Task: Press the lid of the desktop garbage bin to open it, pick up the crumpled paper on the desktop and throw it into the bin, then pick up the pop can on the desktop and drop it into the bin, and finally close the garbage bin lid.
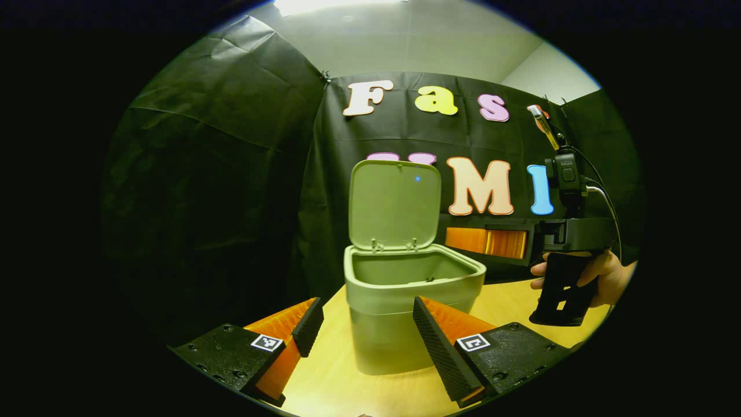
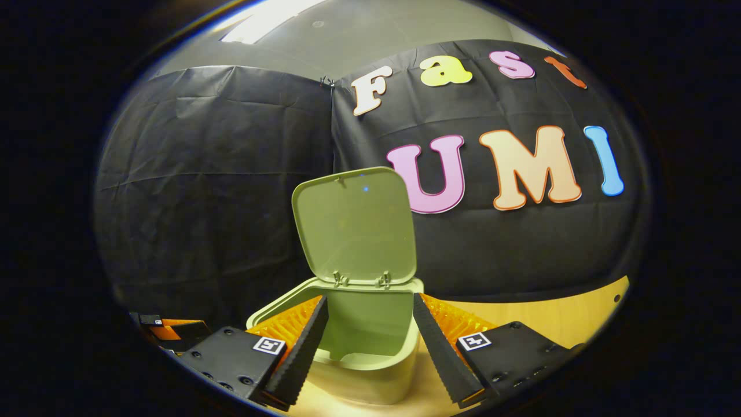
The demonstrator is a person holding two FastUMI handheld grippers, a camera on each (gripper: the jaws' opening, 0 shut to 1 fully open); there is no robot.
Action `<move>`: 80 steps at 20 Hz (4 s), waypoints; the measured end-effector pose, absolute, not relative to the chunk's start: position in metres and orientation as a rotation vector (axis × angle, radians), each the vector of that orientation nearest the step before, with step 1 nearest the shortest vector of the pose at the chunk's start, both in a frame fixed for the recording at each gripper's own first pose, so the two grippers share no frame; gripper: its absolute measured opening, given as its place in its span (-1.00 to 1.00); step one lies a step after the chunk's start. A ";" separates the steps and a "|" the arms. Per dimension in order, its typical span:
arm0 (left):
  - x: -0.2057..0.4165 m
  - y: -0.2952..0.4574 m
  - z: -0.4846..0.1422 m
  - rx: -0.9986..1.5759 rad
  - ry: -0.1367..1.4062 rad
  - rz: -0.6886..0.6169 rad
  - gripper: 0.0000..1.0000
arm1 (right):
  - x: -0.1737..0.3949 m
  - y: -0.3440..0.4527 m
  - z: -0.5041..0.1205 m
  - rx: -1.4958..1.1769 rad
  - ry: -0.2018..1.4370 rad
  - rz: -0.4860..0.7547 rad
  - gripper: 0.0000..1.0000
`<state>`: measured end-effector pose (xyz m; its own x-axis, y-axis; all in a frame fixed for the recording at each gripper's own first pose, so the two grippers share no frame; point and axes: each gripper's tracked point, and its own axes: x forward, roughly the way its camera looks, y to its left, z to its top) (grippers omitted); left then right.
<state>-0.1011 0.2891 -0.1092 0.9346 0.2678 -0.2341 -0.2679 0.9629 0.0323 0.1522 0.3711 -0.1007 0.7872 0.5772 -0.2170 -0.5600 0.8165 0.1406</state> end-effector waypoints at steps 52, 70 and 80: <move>0.073 0.069 -0.116 0.004 0.193 -0.082 0.51 | 0.109 -0.013 -0.138 -0.108 0.305 0.183 0.98; 0.066 0.293 -0.053 0.109 0.126 0.318 0.83 | 0.110 0.023 -0.155 -0.058 0.342 0.169 0.97; 0.123 0.306 0.050 0.116 -0.011 0.288 0.96 | 0.099 0.017 -0.161 -0.052 0.349 0.115 1.00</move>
<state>0.1228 0.3061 0.0502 0.9587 0.2832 0.0276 -0.2845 0.9520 0.1126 0.0994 0.0168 -0.1609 0.9333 0.1030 -0.3440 -0.1209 0.9922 -0.0311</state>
